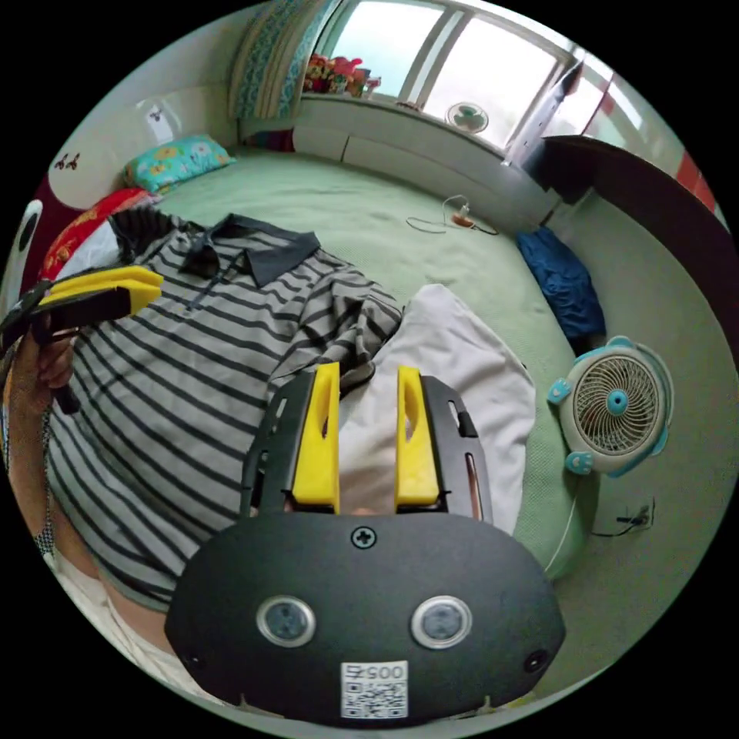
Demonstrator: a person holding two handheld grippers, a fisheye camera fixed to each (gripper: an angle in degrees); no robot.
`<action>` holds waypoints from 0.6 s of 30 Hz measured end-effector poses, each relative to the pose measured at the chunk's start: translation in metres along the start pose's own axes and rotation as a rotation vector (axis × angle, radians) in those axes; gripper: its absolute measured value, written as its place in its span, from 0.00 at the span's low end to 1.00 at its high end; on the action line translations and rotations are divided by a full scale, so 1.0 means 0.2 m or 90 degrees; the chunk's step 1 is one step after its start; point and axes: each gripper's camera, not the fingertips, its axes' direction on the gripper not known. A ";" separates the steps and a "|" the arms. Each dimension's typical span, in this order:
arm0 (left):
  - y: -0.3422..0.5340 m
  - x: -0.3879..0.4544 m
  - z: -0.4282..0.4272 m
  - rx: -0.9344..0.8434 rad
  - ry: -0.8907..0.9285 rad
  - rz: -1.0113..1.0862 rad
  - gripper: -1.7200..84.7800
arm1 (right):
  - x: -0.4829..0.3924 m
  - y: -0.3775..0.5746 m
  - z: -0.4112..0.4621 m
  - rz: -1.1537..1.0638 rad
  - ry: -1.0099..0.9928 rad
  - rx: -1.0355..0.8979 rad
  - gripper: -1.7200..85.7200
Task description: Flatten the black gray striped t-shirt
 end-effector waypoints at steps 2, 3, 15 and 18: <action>0.04 0.01 0.20 -0.007 0.009 0.013 0.11 | 0.04 -0.07 0.13 0.013 -0.029 -0.033 0.10; 0.06 0.00 0.24 -0.007 0.010 0.020 0.11 | 0.06 -0.11 0.20 0.024 -0.043 -0.043 0.09; -0.01 0.00 0.55 -0.036 0.085 0.056 0.11 | 0.61 -0.42 -0.02 0.189 -0.052 0.032 0.02; -0.02 -0.03 0.56 -0.026 0.063 0.057 0.11 | 0.73 -0.52 -0.04 0.237 -0.055 0.054 0.01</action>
